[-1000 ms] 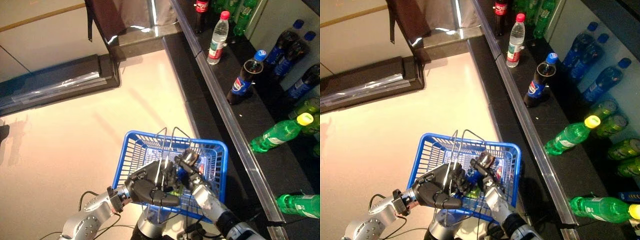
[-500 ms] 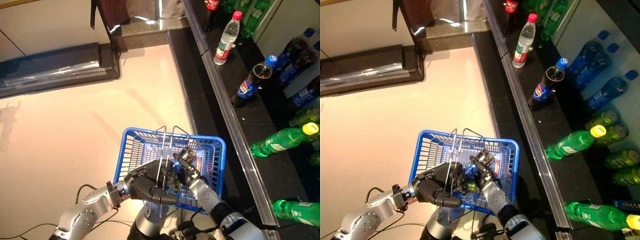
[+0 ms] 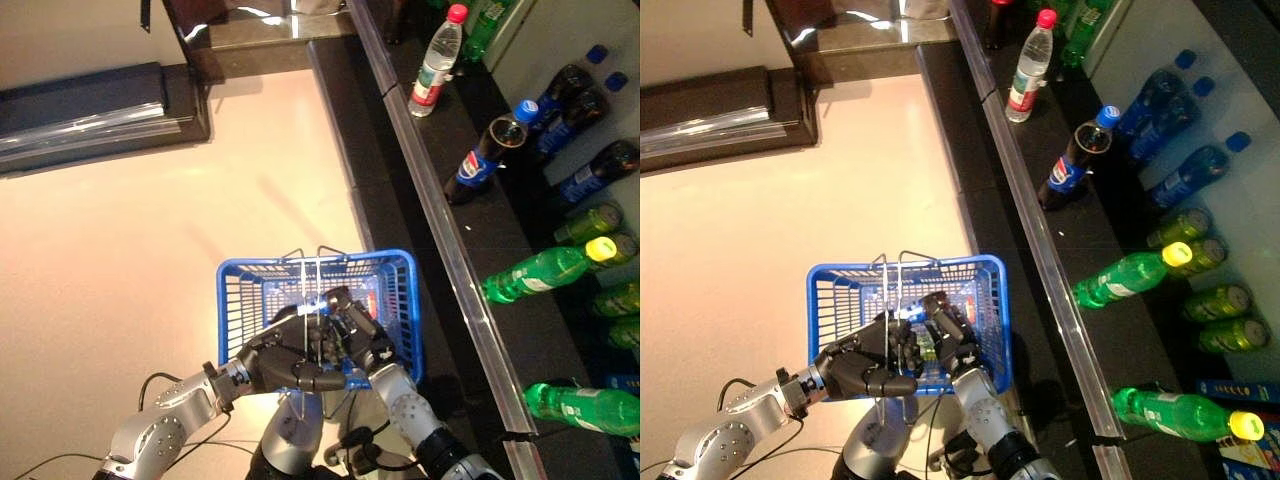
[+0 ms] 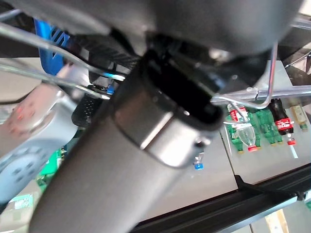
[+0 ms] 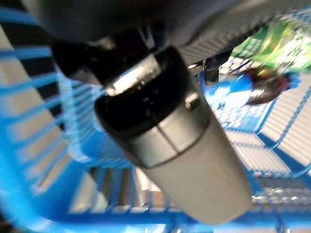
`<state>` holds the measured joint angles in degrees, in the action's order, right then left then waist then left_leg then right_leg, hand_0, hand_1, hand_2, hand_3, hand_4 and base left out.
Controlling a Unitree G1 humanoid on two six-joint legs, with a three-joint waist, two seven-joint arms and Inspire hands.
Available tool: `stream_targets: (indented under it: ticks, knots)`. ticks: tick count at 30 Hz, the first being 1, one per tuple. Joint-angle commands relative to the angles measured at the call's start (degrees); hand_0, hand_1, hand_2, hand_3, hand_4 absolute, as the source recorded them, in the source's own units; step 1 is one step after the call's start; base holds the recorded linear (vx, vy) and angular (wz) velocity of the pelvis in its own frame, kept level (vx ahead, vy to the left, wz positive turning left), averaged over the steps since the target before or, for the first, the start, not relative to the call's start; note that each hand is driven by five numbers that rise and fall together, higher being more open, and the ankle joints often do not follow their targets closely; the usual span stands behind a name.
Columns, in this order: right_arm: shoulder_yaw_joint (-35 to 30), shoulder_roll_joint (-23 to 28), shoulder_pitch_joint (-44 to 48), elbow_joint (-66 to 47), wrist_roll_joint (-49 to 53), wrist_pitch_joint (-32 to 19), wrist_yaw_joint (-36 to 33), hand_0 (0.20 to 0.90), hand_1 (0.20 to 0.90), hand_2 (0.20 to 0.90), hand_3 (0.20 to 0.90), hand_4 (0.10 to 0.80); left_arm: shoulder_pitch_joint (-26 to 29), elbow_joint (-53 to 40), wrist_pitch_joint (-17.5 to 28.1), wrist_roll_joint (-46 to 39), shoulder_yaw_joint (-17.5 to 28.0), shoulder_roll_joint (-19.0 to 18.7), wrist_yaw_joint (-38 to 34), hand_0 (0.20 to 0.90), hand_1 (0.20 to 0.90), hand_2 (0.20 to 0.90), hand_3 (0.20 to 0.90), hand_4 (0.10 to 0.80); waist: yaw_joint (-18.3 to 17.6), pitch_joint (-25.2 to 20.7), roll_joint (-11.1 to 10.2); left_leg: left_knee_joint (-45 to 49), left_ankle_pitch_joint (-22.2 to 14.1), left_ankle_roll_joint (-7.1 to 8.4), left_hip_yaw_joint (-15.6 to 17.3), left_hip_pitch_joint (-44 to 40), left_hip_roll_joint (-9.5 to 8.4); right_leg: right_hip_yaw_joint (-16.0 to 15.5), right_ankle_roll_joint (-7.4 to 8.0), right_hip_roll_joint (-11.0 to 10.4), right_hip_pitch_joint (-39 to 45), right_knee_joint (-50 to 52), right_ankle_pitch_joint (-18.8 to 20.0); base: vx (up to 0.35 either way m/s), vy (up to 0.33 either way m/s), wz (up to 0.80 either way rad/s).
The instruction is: Pick up the drink and place into the basket.
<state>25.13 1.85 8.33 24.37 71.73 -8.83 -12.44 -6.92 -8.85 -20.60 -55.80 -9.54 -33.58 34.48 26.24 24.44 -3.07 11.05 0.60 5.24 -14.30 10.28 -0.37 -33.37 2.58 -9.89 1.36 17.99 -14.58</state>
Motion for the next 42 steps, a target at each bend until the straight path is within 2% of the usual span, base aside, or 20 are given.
stream_targets:
  ticks: [1,3,5,11,15,16,18,20,21,22,25,26,29,32,35,37,42]
  knots:
    - [2.0,1.8,-1.8,-11.2,-5.5,-0.5,4.3,0.9,0.9,0.9,0.9,0.8,1.1,-17.2,12.2,-8.6,1.1,7.3,9.6,0.3,0.3,0.3,0.2,0.1,-3.1,-4.1,0.2,0.7,3.2,-2.66,4.4,2.3,0.21,6.1,0.07,1.4,3.0,-7.8,11.7,-0.076,0.069,-0.18]
    - [2.1,2.1,-2.3,-11.8,-5.8,-0.4,4.6,0.9,0.9,0.9,0.9,0.8,0.9,-17.1,12.3,-8.7,1.2,7.4,9.5,0.3,0.3,0.3,0.2,0.1,-3.3,-4.3,0.1,0.6,3.3,-2.68,4.5,2.3,0.24,6.2,0.11,1.4,2.9,-7.9,11.8,-0.046,0.041,-0.16]
    - [2.6,5.6,-6.8,-18.8,-8.4,1.9,6.9,0.9,0.9,0.9,0.9,0.8,-1.2,-16.1,14.9,-8.4,1.7,8.1,9.2,0.3,0.3,0.3,0.2,0.1,-4.8,-4.9,-0.4,-0.2,3.4,-2.73,5.5,1.7,0.69,7.2,0.48,1.7,2.8,-8.6,12.1,-0.03,0.03,-0.06]
    - [1.9,9.0,-11.7,-26.9,-11.4,5.1,9.4,0.9,0.9,0.9,0.9,0.8,-3.6,-13.7,17.2,-7.6,2.0,9.0,8.0,0.3,0.3,0.3,0.2,0.1,-6.8,-6.1,-1.0,-1.4,3.7,-2.7,6.5,0.7,1.11,8.3,1.03,1.8,2.7,-9.5,12.6,-0.018,0.012,-0.21]
    - [0.3,13.3,-18.6,-33.3,-15.2,7.8,15.7,0.9,0.9,0.9,0.9,0.8,-6.8,-8.6,22.2,-7.4,2.2,9.5,3.6,0.3,0.3,0.3,0.2,0.1,-9.9,-8.4,-1.9,-3.3,3.9,-2.55,8.6,-1.3,2.1,10.0,1.39,2.1,2.8,-10.6,13.0,-0.019,0.023,-0.17]
    - [0.3,13.3,-18.6,-33.3,-15.2,7.8,15.7,0.9,0.9,0.9,0.9,0.8,-6.8,-8.6,22.2,-7.4,2.2,9.5,3.6,0.3,0.3,0.3,0.2,0.1,-9.9,-8.4,-1.9,-3.3,3.9,-2.55,8.6,-1.4,2.11,10.0,1.39,2.1,2.8,-10.6,13.0,-0.012,0.073,-0.32]
    - [-1.0,15.0,-21.5,-34.4,-16.9,9.7,19.9,0.9,0.9,0.9,0.9,0.8,-8.2,-4.8,25.1,-7.3,1.6,10.0,-1.0,0.3,0.3,0.3,0.2,0.1,-11.6,-10.4,-2.0,-5.1,4.4,-2.45,9.4,-2.6,2.54,11.1,1.78,2.1,3.1,-11.9,13.5,-0.005,0.058,-0.26]
    - [-1.2,15.2,-21.8,-34.4,-16.9,10.0,20.4,0.9,0.9,0.9,0.9,0.8,-8.3,-4.1,25.6,-7.2,1.5,10.2,-1.4,0.3,0.3,0.3,0.2,0.1,-11.8,-10.6,-2.0,-5.4,4.4,-2.44,9.6,-2.9,2.6,11.3,1.83,2.1,3.1,-12.1,13.5,0.013,0.039,-0.22]
    - [-2.0,16.2,-23.6,-34.4,-17.8,12.3,24.6,0.9,0.9,0.9,0.9,0.8,-9.4,0.6,28.0,-6.2,1.0,11.2,-7.1,0.3,0.3,0.3,0.2,0.1,-13.0,-12.4,-2.3,-7.3,4.7,-2.31,10.3,-4.3,2.91,12.4,2.34,2.0,3.7,-13.5,14.0,0.032,0.072,-0.37]
    - [-2.3,16.4,-24.4,-33.9,-18.3,13.1,26.9,0.9,0.9,0.9,0.9,0.8,-9.8,3.6,29.5,-5.0,1.0,11.9,-8.4,0.3,0.3,0.3,0.2,0.1,-13.5,-13.1,-2.4,-8.1,4.8,-2.28,10.7,-5.0,3.06,12.8,2.44,2.0,3.8,-14.0,14.1,0.026,0.071,-0.37]
    - [-2.9,16.7,-25.4,-32.7,-20.1,14.4,29.1,0.9,0.9,0.9,0.9,0.8,-10.3,9.4,30.7,-3.1,1.2,13.4,-15.0,0.3,0.3,0.3,0.2,0.1,-14.3,-14.2,-2.5,-9.7,5.0,-2.2,11.4,-6.1,3.22,13.7,2.92,1.7,4.3,-15.2,14.5,0.004,0.048,-0.32]
    - [-3.9,17.6,-26.2,-31.0,-22.9,16.3,31.3,0.9,0.9,0.9,0.9,0.8,-10.5,16.9,33.1,-1.2,2.1,14.6,-18.0,0.3,0.3,0.3,0.2,0.1,-15.5,-15.5,-2.8,-11.2,5.1,-2.35,12.3,-7.3,3.3,14.8,3.41,1.4,4.7,-16.6,15.2,0.001,0.059,-0.28]
    - [-5.7,18.0,-28.2,-28.8,-24.3,17.7,36.8,0.9,0.9,0.9,0.9,0.8,-10.7,23.7,34.0,0.4,4.0,16.1,-21.5,0.3,0.3,0.3,0.2,0.1,-16.7,-16.7,-2.9,-13.2,5.2,-2.53,14.1,-8.8,3.44,15.9,4.16,0.9,5.0,-17.9,16.0,-0.012,0.048,-0.36]
    - [-6.3,18.1,-28.7,-26.5,-25.2,17.9,39.4,0.9,0.9,0.9,0.9,0.8,-9.2,31.3,35.2,2.3,5.0,16.6,-24.0,0.3,0.3,0.3,0.2,0.1,-18.1,-17.9,-2.8,-14.7,5.4,-2.97,15.7,-9.8,3.34,16.9,4.77,0.4,5.1,-17.9,16.1,-0.022,0.029,-0.4]
    - [-6.4,17.6,-28.7,-23.1,-26.1,16.8,39.6,0.9,0.9,0.9,0.9,0.8,-6.2,37.6,35.2,3.6,5.1,16.7,-26.8,0.3,0.3,0.3,0.2,0.1,-20.5,-18.9,-2.4,-15.3,5.2,-3.66,15.4,-10.2,2.85,20.5,4.07,1.9,4.2,-17.1,15.3,-0.04,0.009,-0.13]
    - [-6.5,17.0,-29.1,-19.1,-27.5,14.8,37.5,0.9,0.9,0.9,0.9,0.8,-2.8,44.2,35.7,3.5,3.5,17.1,-27.6,0.3,0.3,0.3,0.2,0.1,-24.2,-19.5,-1.6,-14.9,5.0,-4.34,12.0,-10.3,1.95,28.0,1.52,6.0,2.4,-15.6,13.9,-0.041,-0.025,0.05]
    - [-6.7,17.0,-27.8,-8.8,-37.1,12.8,30.9,0.9,0.9,0.9,0.9,0.8,-2.3,49.2,37.5,0.4,5.1,19.8,-29.4,0.3,0.3,0.3,0.2,0.1,-24.6,-19.8,-0.9,-15.5,5.9,-3.17,10.6,-10.3,2.26,27.9,0.08,7.7,2.8,-16.5,13.8,-0.084,-0.075,0.67]
